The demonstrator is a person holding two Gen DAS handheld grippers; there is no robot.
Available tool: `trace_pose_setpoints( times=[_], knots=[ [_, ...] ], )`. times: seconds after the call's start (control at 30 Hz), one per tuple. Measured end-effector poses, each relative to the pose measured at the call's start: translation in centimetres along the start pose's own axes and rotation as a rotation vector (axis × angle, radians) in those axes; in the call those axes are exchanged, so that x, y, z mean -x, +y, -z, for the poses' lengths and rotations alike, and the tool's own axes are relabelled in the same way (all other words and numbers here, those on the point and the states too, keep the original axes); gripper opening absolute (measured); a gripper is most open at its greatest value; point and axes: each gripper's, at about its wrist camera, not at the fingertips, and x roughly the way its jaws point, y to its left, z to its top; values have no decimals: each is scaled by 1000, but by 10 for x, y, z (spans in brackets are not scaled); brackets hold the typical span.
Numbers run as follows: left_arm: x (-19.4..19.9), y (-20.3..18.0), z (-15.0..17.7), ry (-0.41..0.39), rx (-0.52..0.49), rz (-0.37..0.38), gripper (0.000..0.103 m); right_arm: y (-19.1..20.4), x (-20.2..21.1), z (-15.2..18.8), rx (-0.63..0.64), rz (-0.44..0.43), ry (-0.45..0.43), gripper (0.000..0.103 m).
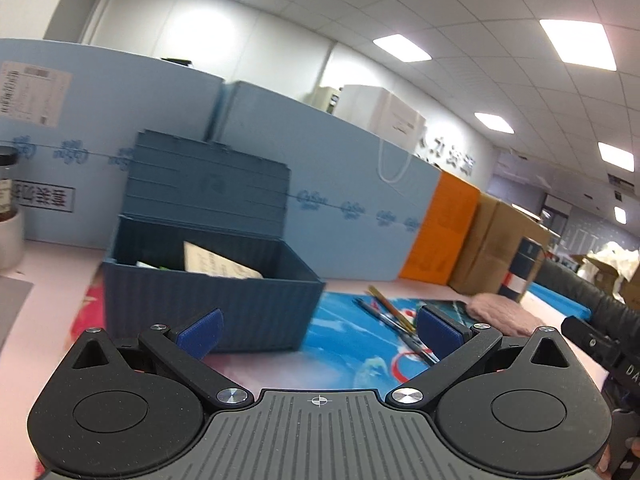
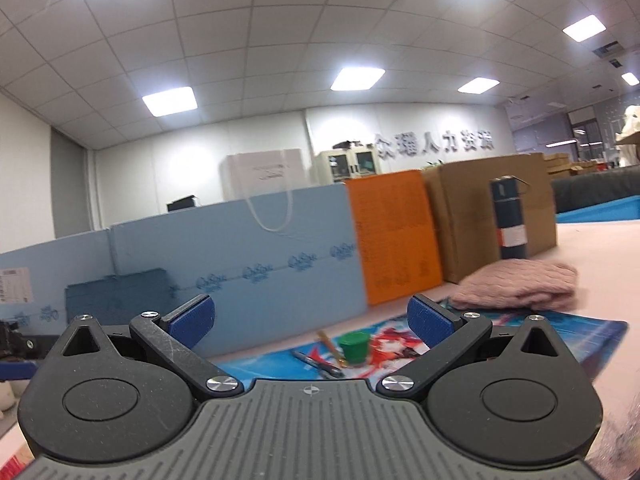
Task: Organize rigid objects
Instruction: 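Move the right tool over the mat toward the black pen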
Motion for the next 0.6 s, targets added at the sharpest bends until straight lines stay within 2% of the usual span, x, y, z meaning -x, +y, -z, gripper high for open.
trace_pose_setpoints(
  times=[0.1, 0.23, 0.43, 0.6],
  knots=[
    [-9, -14, 3, 38, -6, 27, 103, -17, 1, 6, 4, 32, 27, 103],
    [-22, -33, 8, 58, -44, 3, 103, -34, 1, 16, 1, 40, 79, 103],
    [-49, -52, 13, 124, -39, 52, 103, -49, -11, 33, 15, 68, 161, 103],
    [-72, -66, 15, 181, -51, 53, 103, -58, -21, 47, -22, 102, 227, 103]
  ],
)
